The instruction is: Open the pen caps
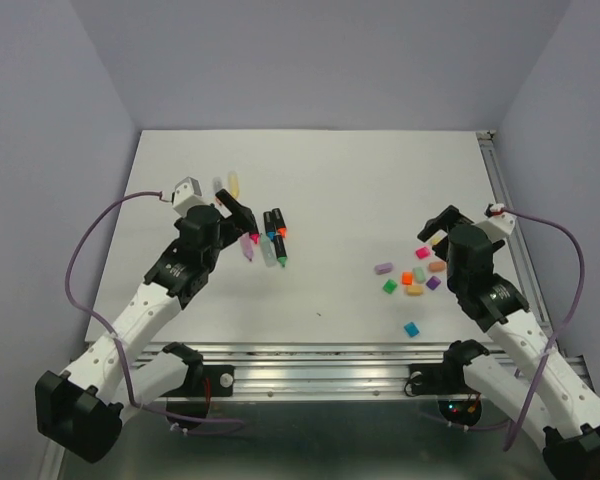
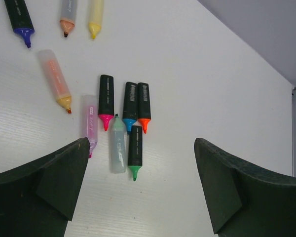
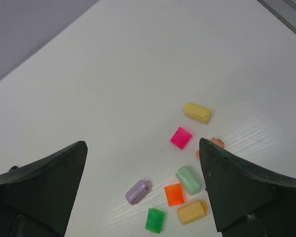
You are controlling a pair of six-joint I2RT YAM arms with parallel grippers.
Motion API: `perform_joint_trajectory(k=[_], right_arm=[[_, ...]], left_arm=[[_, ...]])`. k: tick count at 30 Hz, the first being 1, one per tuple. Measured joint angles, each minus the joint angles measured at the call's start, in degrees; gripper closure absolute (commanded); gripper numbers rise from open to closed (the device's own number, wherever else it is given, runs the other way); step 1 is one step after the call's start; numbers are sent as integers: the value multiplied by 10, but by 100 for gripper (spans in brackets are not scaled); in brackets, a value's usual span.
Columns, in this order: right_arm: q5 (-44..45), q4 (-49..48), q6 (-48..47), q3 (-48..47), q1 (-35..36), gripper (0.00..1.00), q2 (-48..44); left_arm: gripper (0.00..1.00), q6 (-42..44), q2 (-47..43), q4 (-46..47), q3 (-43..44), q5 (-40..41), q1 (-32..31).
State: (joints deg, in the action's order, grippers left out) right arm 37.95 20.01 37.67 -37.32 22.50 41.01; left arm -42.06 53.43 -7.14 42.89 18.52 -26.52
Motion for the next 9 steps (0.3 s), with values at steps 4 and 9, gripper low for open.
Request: perform_joint_trajectory(k=[4, 9], right_arm=[[3, -16, 0, 16, 0, 0, -28], [7, -26, -2, 45, 0, 0, -37]], left_arm=[[1, 0, -19, 0, 0, 15, 0], [1, 0, -26, 1, 0, 27, 0]])
